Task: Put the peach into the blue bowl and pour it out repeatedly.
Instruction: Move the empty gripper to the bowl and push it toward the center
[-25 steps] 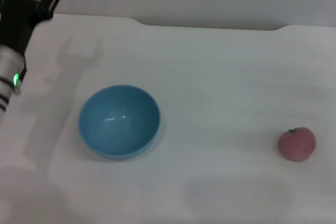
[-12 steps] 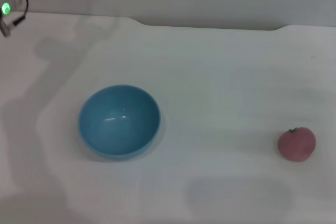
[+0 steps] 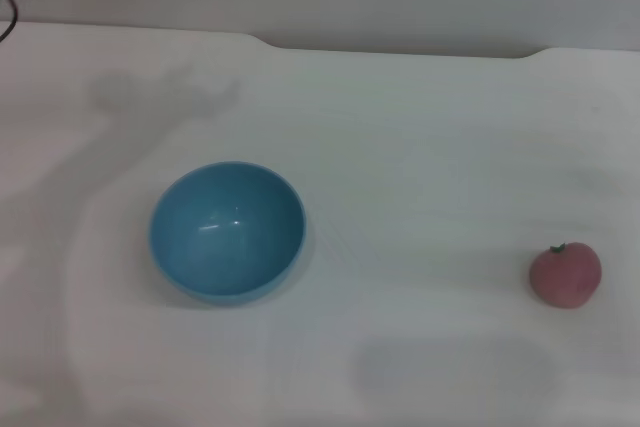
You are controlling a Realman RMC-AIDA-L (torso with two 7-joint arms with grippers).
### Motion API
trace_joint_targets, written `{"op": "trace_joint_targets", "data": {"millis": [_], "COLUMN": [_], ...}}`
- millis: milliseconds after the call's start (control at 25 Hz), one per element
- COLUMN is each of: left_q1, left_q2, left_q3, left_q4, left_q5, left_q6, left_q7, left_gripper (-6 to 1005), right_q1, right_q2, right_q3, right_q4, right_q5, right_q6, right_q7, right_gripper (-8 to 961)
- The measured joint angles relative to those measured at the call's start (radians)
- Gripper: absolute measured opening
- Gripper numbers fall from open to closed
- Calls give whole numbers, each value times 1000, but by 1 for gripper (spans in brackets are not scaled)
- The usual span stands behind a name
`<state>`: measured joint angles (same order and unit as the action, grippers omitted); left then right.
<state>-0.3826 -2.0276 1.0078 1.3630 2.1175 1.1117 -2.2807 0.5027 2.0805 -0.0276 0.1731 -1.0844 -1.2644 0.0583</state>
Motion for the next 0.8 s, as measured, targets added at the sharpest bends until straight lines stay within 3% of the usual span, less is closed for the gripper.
{"op": "trace_joint_targets", "data": {"millis": [240, 440, 800], "left_q1": [3, -7, 9], "left_q2": [-4, -16, -26], "left_q3": [-36, -34, 16], "left_q4": [185, 216, 181], "left_q5": [142, 173, 297], "left_q6": [357, 554, 580], "left_q7": [-266, -349, -412], "left_gripper": [798, 797, 797], "right_q1": [18, 39, 70], "right_q2": [-3, -4, -5], "right_q3": [0, 0, 0], "right_q4": [-7, -12, -34], "right_q5": [1, 2, 1], "right_q6": [1, 2, 5], "right_q7": [0, 0, 0], "right_gripper": [501, 500, 497]}}
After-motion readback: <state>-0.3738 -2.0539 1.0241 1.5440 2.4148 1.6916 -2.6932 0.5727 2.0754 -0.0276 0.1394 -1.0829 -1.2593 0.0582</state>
